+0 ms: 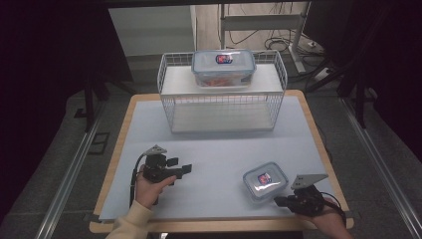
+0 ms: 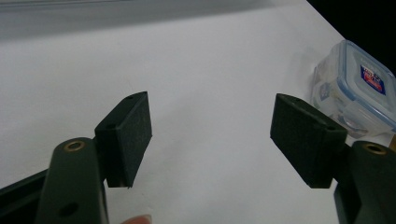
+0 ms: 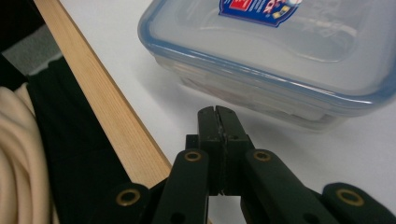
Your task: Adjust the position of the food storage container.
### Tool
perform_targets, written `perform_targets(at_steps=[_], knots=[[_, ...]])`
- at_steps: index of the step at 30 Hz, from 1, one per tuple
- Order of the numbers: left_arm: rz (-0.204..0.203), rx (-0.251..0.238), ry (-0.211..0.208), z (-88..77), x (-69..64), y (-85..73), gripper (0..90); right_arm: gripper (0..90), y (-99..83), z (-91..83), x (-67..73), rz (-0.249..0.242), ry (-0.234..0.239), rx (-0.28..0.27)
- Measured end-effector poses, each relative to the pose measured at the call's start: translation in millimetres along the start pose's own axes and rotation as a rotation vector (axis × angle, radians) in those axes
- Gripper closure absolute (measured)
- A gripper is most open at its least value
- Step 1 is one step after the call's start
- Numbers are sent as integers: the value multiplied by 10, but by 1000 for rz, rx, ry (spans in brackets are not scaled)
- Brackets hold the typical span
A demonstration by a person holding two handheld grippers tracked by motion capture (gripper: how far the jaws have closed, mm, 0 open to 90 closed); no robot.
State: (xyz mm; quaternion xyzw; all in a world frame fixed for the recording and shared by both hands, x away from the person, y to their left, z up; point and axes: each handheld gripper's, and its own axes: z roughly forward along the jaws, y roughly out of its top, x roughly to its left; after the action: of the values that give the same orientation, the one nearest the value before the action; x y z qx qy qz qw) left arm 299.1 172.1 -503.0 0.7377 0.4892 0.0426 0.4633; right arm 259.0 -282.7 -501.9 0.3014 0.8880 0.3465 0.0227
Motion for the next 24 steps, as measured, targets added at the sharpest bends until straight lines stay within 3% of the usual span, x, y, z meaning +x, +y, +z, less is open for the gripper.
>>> perform_targets(at_steps=[10,24], knots=[[-5,2,1,12,13,-7,293,898,131,134,-37,-19,-8,3],[-8,1,3,18,19,-10,294,898,492,417,-72,-25,-46,-27]])
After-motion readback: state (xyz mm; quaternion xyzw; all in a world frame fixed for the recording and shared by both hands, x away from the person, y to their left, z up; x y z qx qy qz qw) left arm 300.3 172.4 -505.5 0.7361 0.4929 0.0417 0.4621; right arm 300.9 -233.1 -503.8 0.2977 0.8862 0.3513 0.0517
